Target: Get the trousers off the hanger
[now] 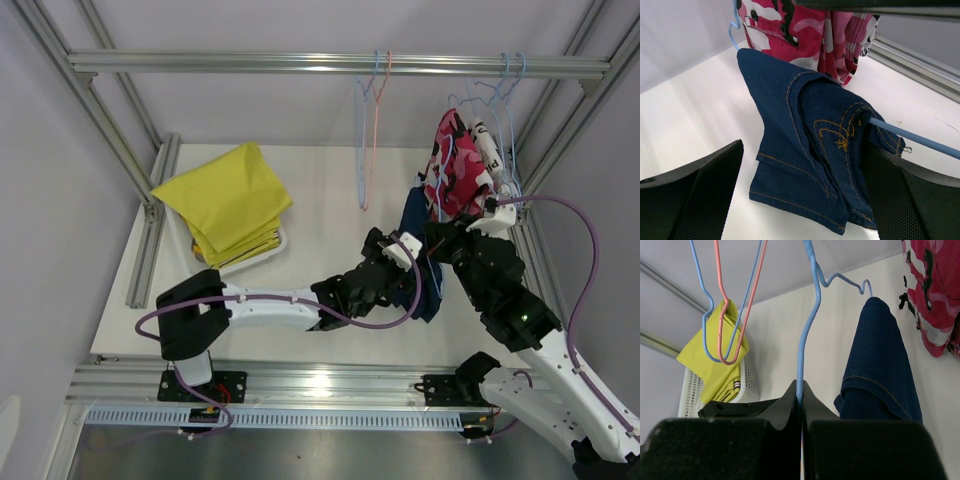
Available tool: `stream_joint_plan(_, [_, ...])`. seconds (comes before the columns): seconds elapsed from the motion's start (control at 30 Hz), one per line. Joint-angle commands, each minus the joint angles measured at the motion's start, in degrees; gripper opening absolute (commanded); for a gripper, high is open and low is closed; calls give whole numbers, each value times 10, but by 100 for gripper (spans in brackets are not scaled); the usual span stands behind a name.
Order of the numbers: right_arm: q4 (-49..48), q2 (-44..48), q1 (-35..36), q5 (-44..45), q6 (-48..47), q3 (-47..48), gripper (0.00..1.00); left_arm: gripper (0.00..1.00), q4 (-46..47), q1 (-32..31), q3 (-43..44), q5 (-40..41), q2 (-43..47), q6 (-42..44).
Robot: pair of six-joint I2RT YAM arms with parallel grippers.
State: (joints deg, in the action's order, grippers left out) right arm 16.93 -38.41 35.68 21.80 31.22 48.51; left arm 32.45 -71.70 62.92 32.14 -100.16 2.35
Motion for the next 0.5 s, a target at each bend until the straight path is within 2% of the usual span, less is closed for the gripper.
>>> stream_joint_plan(0.0, [-51,12,3,13,-10,2,0,100,18,6,14,-6,-6,-18])
stream_joint_plan(0.47, [-66,27,4,0,8,-12,0,99,20,9,40,-11,-42,-67])
